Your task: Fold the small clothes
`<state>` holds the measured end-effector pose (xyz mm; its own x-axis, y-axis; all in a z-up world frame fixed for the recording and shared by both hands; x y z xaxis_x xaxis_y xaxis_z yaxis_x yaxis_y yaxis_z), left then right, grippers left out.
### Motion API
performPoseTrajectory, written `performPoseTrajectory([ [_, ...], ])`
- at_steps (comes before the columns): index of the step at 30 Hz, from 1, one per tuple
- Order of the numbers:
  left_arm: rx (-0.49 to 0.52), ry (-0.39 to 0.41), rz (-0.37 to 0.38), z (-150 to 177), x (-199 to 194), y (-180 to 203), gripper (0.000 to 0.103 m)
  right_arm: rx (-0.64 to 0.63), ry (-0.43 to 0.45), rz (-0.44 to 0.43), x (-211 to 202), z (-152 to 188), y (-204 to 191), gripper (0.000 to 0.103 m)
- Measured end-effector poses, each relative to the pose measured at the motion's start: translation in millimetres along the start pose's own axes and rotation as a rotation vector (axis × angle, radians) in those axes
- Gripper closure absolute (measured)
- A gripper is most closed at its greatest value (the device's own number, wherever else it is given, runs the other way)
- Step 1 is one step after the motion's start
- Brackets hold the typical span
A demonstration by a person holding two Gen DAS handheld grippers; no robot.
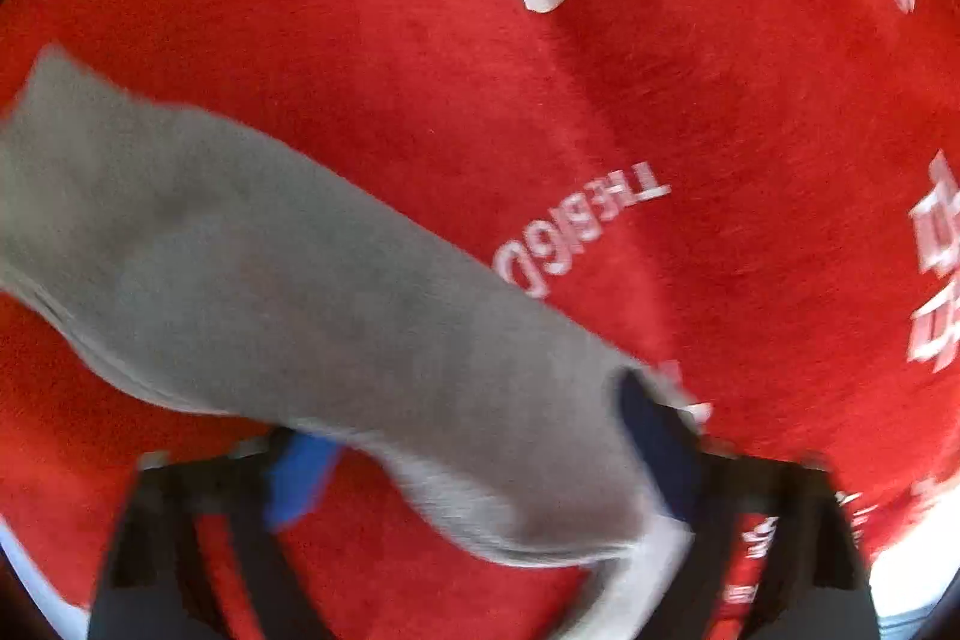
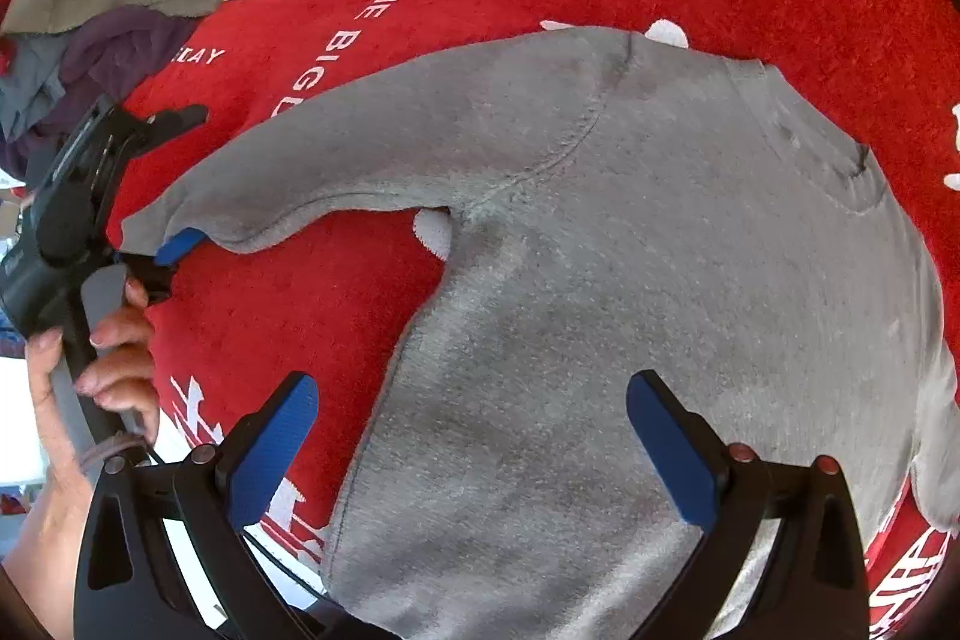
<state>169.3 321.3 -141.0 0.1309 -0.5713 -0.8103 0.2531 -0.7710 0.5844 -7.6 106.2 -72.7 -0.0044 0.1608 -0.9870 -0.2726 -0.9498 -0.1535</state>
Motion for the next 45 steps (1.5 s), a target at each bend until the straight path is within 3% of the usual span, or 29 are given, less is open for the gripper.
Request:
performPoseTrajectory([
  [1,0.038,-0.009,-0.052,-1.6,2.3,2.5,0.065,0.008,-0.001,-0.004,0.5,0.6,0.5,0.0],
  [2,0.059,-0.018,-0.08,-1.8,6.3,3.7,0.084,0.018,-0.004,-0.013,0.8,1.6,1.2,0.0],
  [3,0.079,-0.02,-0.095,-1.9,6.9,4.9,0.085,0.028,-0.005,-0.021,1.1,1.9,1.7,0.0],
  [6,0.159,0.023,-0.106,1.0,-7.7,18.0,0.085,0.059,0.002,-0.044,-1.7,6.6,5.4,0.0],
  [9,0.291,0.054,-0.086,8.3,-22.2,55.0,0.085,0.092,0.029,-0.064,-8.1,14.4,13.8,0.0],
  [14,0.524,0.074,-0.04,32.7,-26.8,146.2,0.085,0.186,0.052,-0.087,-20.4,33.2,47.8,0.0],
  [18,0.707,0.077,-0.024,76.7,-11.9,225.2,0.085,0.258,0.088,-0.098,-37.1,47.5,89.8,0.0],
  [22,0.865,0.006,-0.027,141.7,36.8,288.5,0.085,0.347,0.127,-0.085,-50.6,65.2,149.1,0.0],
  [25,0.96,-0.063,-0.082,193.5,94.3,313.2,0.085,0.436,0.134,-0.094,-51.7,84.5,194.2,0.0],
  [30,1.031,-0.2,-0.276,250.9,193.5,311.6,0.085,0.547,0.1,-0.078,-33.5,122.6,260.4,0.0],
  [31,1.031,-0.206,-0.313,255.1,202.3,308.4,0.081,0.562,0.091,-0.079,-29.5,127.9,267.9,0.0],
  [32,1.024,-0.216,-0.352,258.7,210.3,303.5,0.06,0.575,0.082,-0.08,-25.1,132.8,274.9,0.0],
  [34,1.009,-0.209,-0.358,262.4,209.0,299.8,0.041,0.591,0.06,-0.08,-17.1,139.9,286.7,0.0],
  [38,1.011,-0.196,-0.355,264.4,172.2,299.7,0.041,0.561,0.079,-0.043,-20.8,130.6,288.7,0.0],
  [39,0.999,-0.192,-0.347,260.4,160.1,297.7,0.037,0.539,0.098,-0.021,-27.0,122.7,287.7,0.0],
  [40,0.983,-0.172,-0.35,251.3,142.8,291.3,0.021,0.506,0.121,0.004,-34.3,112.2,282.7,0.0],
  [41,0.961,-0.123,-0.369,236.4,120.1,281.7,0.015,0.452,0.152,0.033,-44.5,96.6,274.1,0.0],
  [45,0.869,-0.017,-0.489,179.5,75.1,247.7,0.015,0.221,0.255,0.082,-67.4,31.1,224.1,0.0],
])
Point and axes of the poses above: each gripper's, at about its wrist camera, not at the fingertips, and x roughly the way its jaws point, y to its right, z to its underside, the point moved 4 cm from there along x, roughly the way its jaws point, and after that the axes turned 13 degrees about -y, right-handed, at the moved point
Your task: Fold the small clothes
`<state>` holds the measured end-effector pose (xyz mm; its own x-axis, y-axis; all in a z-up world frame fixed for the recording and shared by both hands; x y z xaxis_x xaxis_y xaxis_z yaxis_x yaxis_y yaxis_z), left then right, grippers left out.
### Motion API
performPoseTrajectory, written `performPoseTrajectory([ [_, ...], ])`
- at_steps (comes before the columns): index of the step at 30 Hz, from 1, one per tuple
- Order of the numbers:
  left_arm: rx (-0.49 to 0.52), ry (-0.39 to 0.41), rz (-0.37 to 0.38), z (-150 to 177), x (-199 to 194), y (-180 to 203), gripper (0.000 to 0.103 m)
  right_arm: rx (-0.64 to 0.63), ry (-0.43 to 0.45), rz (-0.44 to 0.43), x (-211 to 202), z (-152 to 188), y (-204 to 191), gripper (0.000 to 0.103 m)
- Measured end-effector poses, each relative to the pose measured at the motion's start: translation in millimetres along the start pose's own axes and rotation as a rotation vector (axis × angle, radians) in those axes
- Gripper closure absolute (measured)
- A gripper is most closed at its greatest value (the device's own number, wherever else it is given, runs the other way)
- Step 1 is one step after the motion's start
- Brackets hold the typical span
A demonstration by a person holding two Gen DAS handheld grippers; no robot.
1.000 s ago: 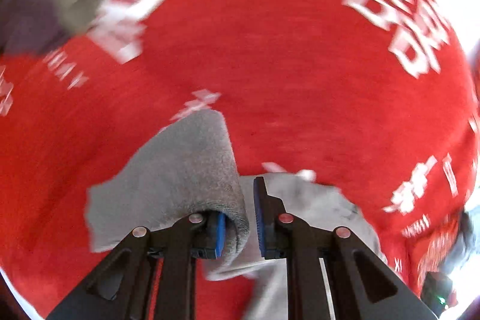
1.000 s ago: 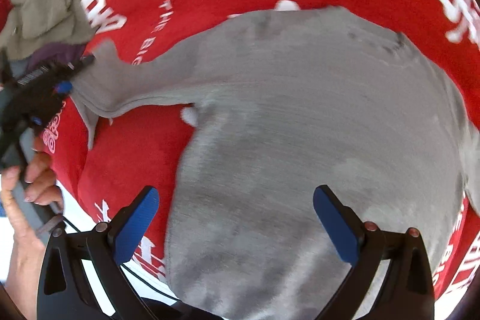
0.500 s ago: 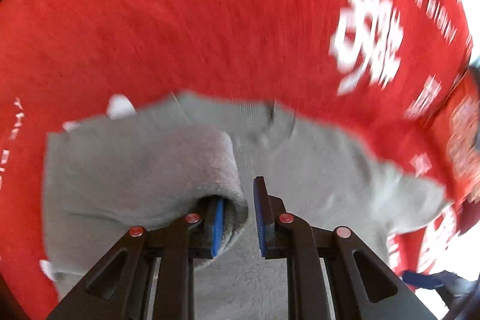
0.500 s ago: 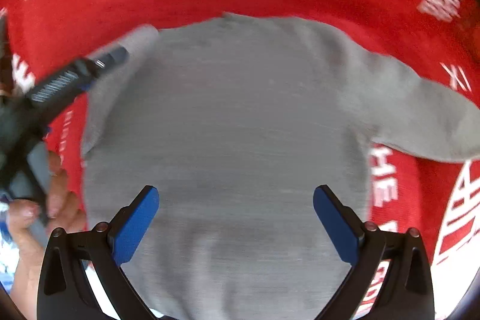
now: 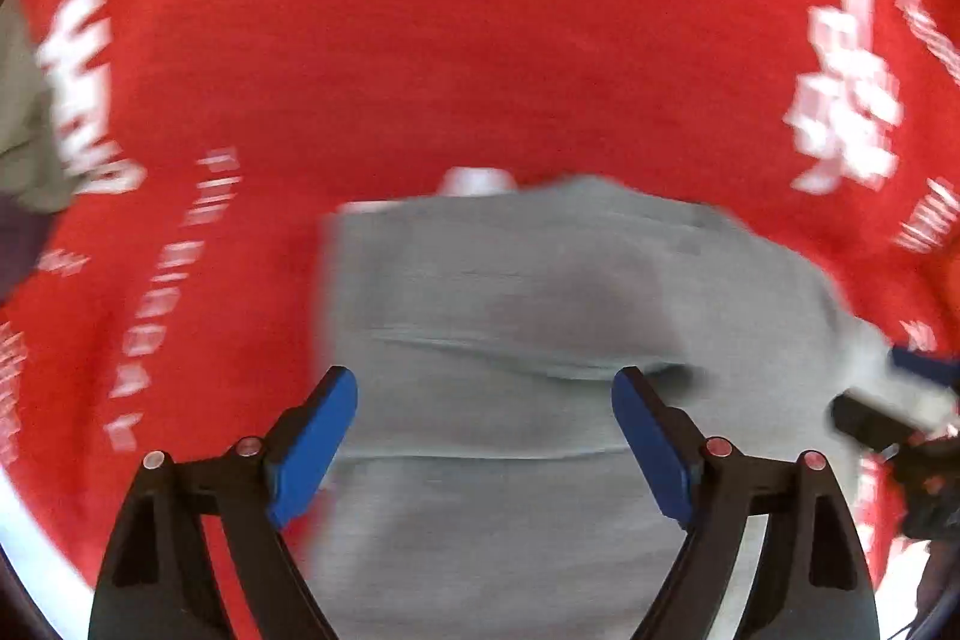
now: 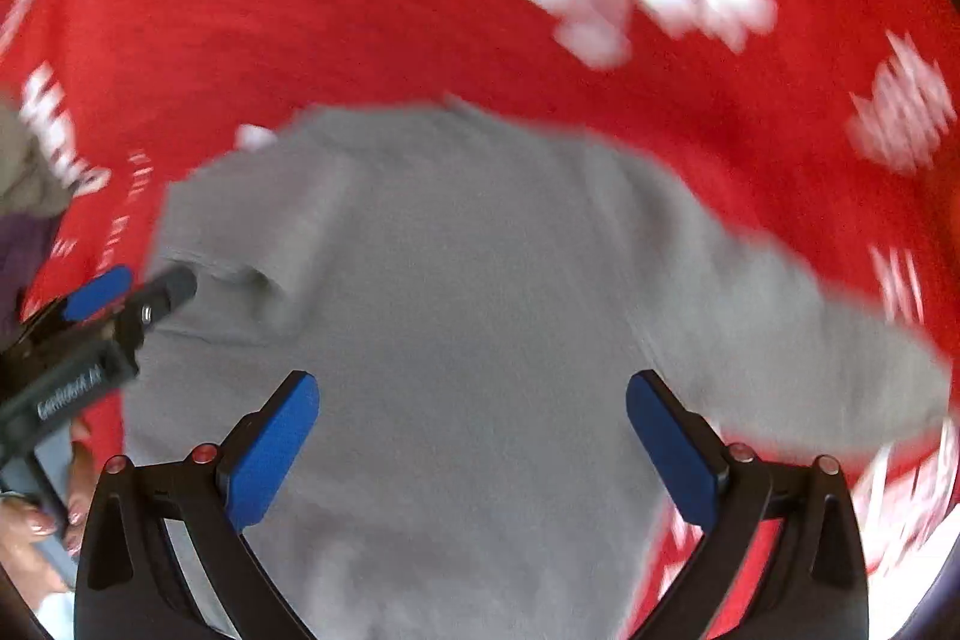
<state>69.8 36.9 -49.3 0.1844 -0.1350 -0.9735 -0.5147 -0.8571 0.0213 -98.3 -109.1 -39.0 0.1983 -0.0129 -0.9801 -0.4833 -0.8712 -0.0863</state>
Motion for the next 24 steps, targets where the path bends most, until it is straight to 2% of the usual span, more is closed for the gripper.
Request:
performPoseTrajectory([
  [3,-0.069,-0.071,-0.108,-3.9,25.5,-45.8,0.015,-0.21,0.047,0.006,13.6,-41.8,-69.4,0.001],
  [5,-0.113,-0.126,-0.123,-0.2,49.7,-66.5,0.015,-0.339,0.045,0.047,34.1,-59.9,-112.8,0.003],
  [7,-0.132,-0.156,-0.13,3.0,66.9,-74.5,0.015,-0.467,0.026,0.11,64.5,-72.3,-152.0,0.009],
  [9,-0.145,-0.146,-0.109,4.8,76.8,-70.6,0.015,-0.537,-0.011,0.192,96.1,-78.6,-171.6,0.012],
  [10,-0.141,-0.137,-0.121,4.7,76.8,-69.7,0.012,-0.552,-0.035,0.228,108.1,-77.8,-174.8,0.013],
  [11,-0.137,-0.134,-0.125,4.8,75.7,-69.2,0.011,-0.562,-0.057,0.262,119.6,-77.7,-174.0,0.025],
  [12,-0.135,-0.131,-0.125,5.2,75.5,-67.6,0.011,-0.558,-0.056,0.236,123.4,-77.6,-172.2,0.033],
  [13,-0.138,-0.133,-0.121,7.4,74.7,-68.5,0.011,-0.538,-0.042,0.213,120.4,-79.6,-170.4,0.046],
  [14,-0.139,-0.136,-0.12,5.4,73.8,-70.7,0.011,-0.508,-0.04,0.211,116.3,-83.0,-166.3,0.092],
  [16,-0.136,-0.142,-0.121,4.9,75.8,-71.4,0.011,-0.387,-0.004,0.175,99.5,-89.2,-145.2,0.092],
  [19,-0.128,-0.145,-0.13,4.8,78.9,-71.2,0.011,-0.093,0.077,-0.025,62.2,-89.5,-82.6,0.092],
  [22,-0.122,-0.14,-0.139,3.8,79.0,-70.6,0.011,0.152,0.123,-0.1,44.6,-67.7,-12.6,0.091],
  [24,-0.119,-0.138,-0.142,2.2,80.6,-72.9,0.011,0.325,0.092,-0.206,51.6,-44.9,36.2,0.084],
])
Point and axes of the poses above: each gripper's, at about its wrist camera, not at the fingertips, and x roughly the way its jaws point, y to its right, z to its underside, the point moved 4 cm from there along x, roughly the way its jaws point, and after that the axes turned 13 degrees about -y, right-handed, at the moved point
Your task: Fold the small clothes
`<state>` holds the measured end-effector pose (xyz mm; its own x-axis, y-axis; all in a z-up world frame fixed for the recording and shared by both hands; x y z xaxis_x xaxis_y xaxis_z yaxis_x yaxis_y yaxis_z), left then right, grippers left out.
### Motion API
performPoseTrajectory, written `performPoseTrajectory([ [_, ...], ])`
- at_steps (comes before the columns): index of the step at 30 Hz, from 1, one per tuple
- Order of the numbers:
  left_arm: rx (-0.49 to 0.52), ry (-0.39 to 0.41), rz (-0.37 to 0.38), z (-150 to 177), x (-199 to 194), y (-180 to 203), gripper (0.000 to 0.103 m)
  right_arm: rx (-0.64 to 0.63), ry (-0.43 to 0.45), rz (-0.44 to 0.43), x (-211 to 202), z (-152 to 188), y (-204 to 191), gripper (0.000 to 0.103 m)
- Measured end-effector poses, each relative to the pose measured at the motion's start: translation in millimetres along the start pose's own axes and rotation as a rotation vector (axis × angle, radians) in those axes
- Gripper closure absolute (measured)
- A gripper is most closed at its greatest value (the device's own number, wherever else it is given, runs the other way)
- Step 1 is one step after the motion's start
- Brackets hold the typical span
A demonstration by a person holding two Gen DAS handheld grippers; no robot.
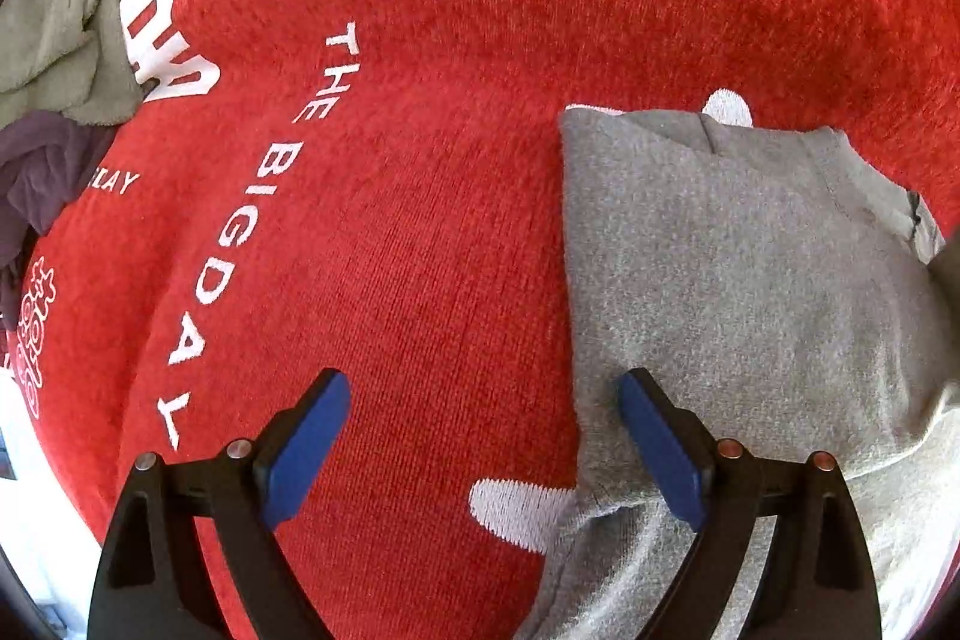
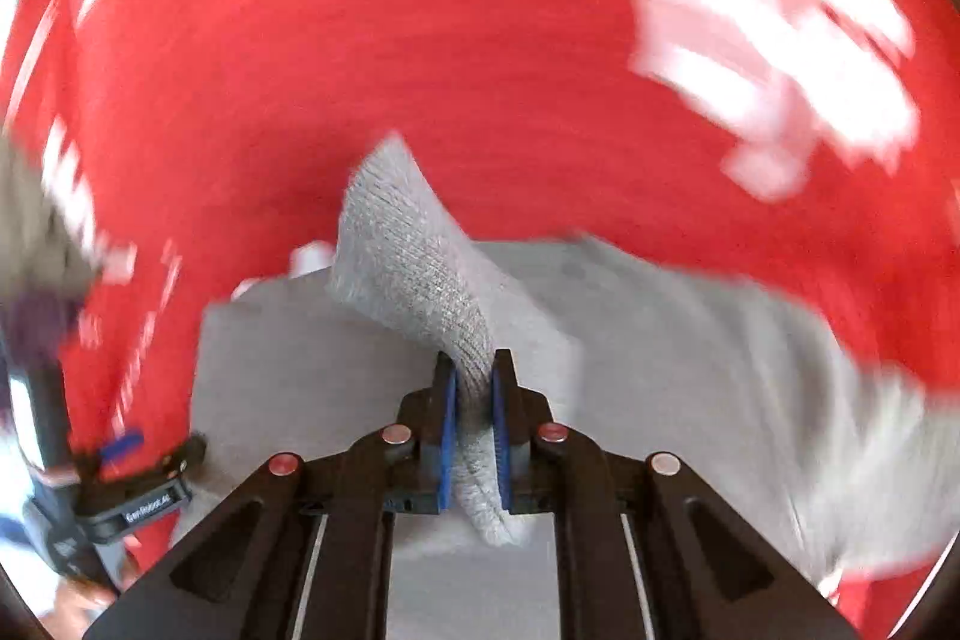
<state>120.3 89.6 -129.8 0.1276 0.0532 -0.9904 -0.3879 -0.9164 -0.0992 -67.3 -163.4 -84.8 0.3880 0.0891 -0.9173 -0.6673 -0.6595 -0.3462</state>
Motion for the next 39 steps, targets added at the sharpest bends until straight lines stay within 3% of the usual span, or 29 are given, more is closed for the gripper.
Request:
performPoseTrajectory([
  [1,0.0,0.001,-0.001,0.1,-0.2,0.4,0.011,0.089,-0.041,-0.045,2.3,5.1,25.3,0.077],
  [3,0.003,0.004,-0.006,0.5,-1.0,1.7,0.011,0.22,-0.101,-0.088,9.4,16.8,63.2,0.036],
  [4,0.007,0.008,-0.012,0.9,-1.5,2.9,0.011,0.25,-0.103,-0.118,10.1,20.2,73.5,0.034],
  [7,0.017,0.016,-0.027,2.0,-3.2,6.4,0.01,0.319,-0.094,-0.201,9.9,25.5,84.5,0.034],
  [8,0.018,0.015,-0.032,1.7,-3.3,6.7,0.01,0.351,-0.104,-0.201,11.0,23.8,86.9,0.042],
  [9,0.019,0.013,-0.039,1.6,-4.1,7.6,0.01,0.37,-0.115,-0.197,9.3,22.3,88.3,0.07],
  [10,0.02,0.01,-0.044,1.0,-4.3,7.9,0.01,0.377,-0.12,-0.204,9.2,18.2,89.8,0.09],
  [11,0.023,0.009,-0.051,0.9,-4.7,8.8,0.01,0.372,-0.116,-0.202,4.4,15.8,92.0,0.096],
  [14,0.031,0.021,-0.07,1.6,-5.0,10.6,0.008,0.302,-0.103,-0.155,-15.1,15.8,91.8,0.096],
  [17,0.033,0.01,-0.088,0.2,-7.8,9.3,0.006,0.281,-0.186,-0.095,-5.4,31.7,110.6,0.093],
  [19,0.053,0.008,-0.101,0.6,-15.0,10.6,0.006,0.283,-0.176,-0.092,-18.7,39.4,116.8,0.081],
  [21,0.099,0.009,-0.104,5.6,-26.8,17.3,0.006,0.272,-0.193,-0.077,-30.4,49.3,120.5,0.057],
  [22,0.114,0.007,-0.102,8.0,-30.7,20.3,0.006,0.276,-0.205,-0.087,-36.5,56.5,123.7,0.053],
  [26,0.196,-0.019,-0.08,25.0,-50.2,47.2,0.006,0.312,-0.247,-0.134,-52.9,85.6,137.7,0.052],
  [31,0.302,-0.029,-0.027,46.0,-67.9,100.9,0.006,0.388,-0.238,-0.163,-63.2,113.5,159.3,0.052],
  [39,0.483,-0.032,0.048,78.3,-78.8,221.5,0.006,0.516,-0.131,-0.105,-90.3,134.2,238.8,0.052],
])
Point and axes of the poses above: each gripper's, at about its wrist camera, not at the fingertips, and x roughly the way its jaws point, y to its right, z to its underside, the point moved 4 cm from there along x, roughly the way its jaws point, and after that the axes turned 13 degrees about -y, right-handed, at the moved point
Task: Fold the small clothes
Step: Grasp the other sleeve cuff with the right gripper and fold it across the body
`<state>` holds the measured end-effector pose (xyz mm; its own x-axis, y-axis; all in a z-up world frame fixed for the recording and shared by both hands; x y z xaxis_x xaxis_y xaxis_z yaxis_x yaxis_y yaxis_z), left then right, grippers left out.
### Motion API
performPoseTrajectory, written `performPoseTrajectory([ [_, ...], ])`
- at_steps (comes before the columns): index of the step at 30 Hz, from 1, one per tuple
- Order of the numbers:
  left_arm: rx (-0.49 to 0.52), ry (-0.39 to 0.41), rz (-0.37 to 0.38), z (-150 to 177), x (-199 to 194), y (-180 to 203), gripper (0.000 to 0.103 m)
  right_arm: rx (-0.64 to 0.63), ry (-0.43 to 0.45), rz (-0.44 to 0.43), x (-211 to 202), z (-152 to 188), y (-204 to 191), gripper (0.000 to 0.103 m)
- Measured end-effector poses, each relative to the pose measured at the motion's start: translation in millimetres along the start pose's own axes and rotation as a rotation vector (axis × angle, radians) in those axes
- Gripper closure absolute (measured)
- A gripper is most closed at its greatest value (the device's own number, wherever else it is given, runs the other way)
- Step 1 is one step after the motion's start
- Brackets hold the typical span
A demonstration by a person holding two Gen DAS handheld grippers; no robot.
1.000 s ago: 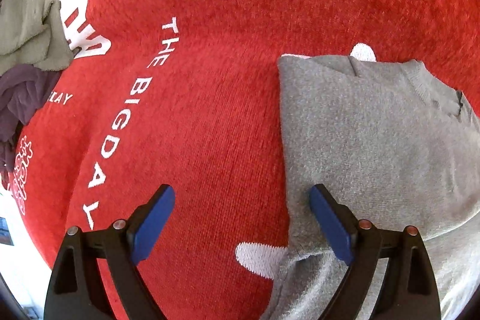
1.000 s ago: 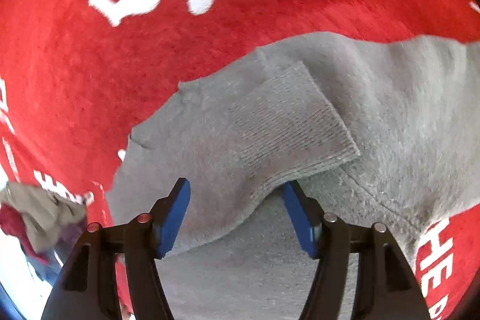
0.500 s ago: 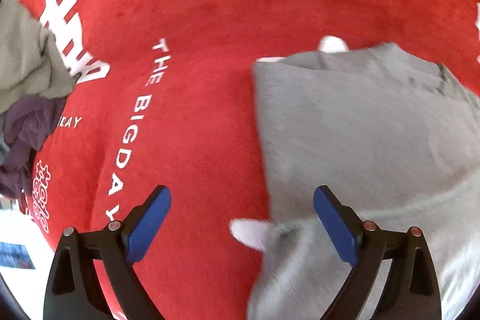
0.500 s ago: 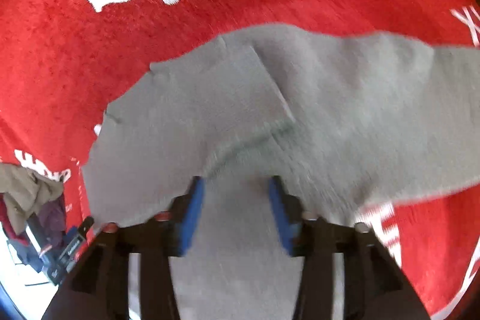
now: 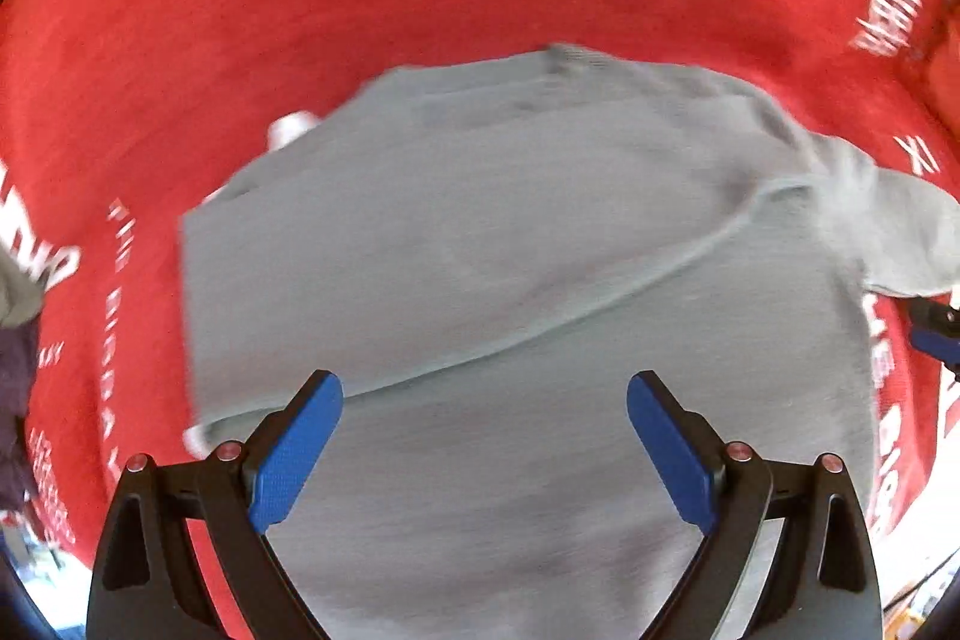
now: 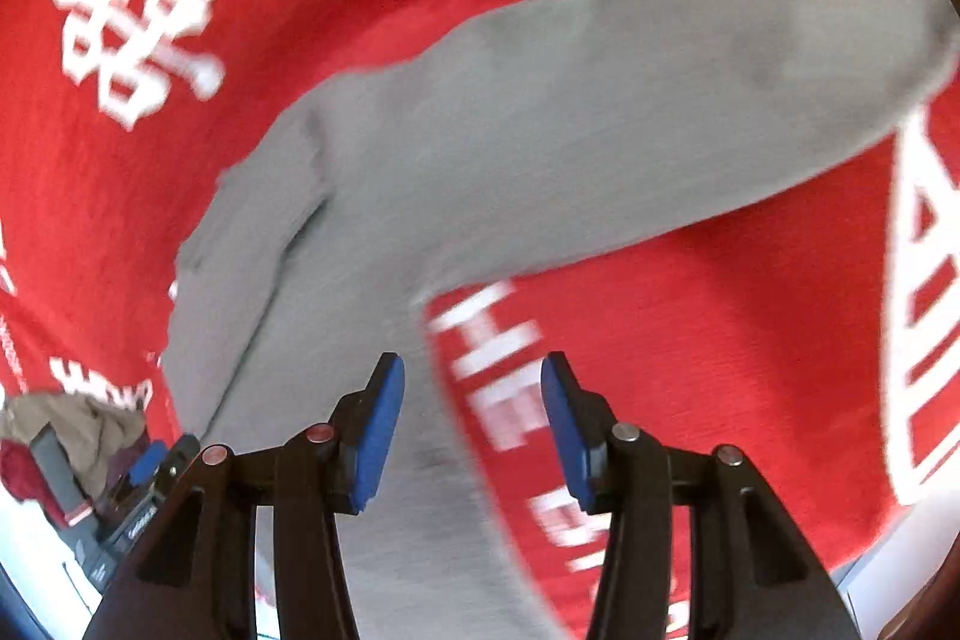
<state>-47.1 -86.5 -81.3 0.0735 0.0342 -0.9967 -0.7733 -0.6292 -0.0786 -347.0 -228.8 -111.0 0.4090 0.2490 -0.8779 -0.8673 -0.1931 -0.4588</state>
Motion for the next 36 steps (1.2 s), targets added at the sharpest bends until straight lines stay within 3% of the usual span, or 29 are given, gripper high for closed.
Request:
performPoseTrajectory([
  [5,0.017,-0.001,0.053,-24.2,-0.1,59.8,0.006,0.16,0.143,-0.026,-39.9,-14.9,69.7,0.052],
  [10,0.034,0.017,0.07,-50.2,-1.2,114.0,0.006,0.32,0.279,-0.136,-70.8,-30.5,138.4,0.051],
  [18,0.049,0.017,0.063,-75.0,6.2,159.6,0.006,0.289,0.374,-0.211,-72.0,-74.5,130.4,0.047],
  [21,0.034,0.04,0.051,-80.8,5.5,166.4,0.006,0.346,0.375,-0.316,-71.6,-85.1,133.5,0.046],
  [22,0.026,0.04,0.051,-84.4,7.5,168.9,0.006,0.363,0.369,-0.348,-71.9,-85.7,136.6,0.048],
  [23,0.022,0.037,0.051,-85.8,9.6,171.0,0.006,0.384,0.359,-0.393,-71.0,-87.1,139.4,0.06],
  [24,0.015,0.032,0.048,-88.1,13.8,173.9,0.006,0.414,0.341,-0.452,-68.5,-89.1,142.8,0.08],
  [26,0.013,0.022,0.029,-90.3,23.3,177.5,0.006,0.452,0.334,-0.531,-67.3,-89.7,146.2,0.092],
  [29,0.052,-0.002,-0.024,-87.8,39.4,190.4,0.006,0.426,0.336,-0.62,-71.5,-91.8,134.7,0.093],
  [30,0.063,0.022,-0.039,-86.7,39.6,193.0,0.005,0.397,0.33,-0.648,-74.6,-92.9,125.4,0.093],
  [36,0.098,0.016,-0.003,-87.9,42.4,193.1,0.001,0.223,0.293,-0.741,-82.3,-105.3,52.5,0.093],
])
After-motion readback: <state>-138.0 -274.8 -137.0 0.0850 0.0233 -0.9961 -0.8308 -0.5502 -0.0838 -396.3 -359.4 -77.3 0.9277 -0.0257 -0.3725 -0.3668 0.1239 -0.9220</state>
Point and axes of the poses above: each gripper's, at about its wrist camera, not at the fingertips, and x roughly the way its jaws point, y to its right, z to its underside, the point moved 4 cm from there along x, roughly the way its jaws point, and after that the axes turned 13 degrees about -y, right-handed, at the moved point
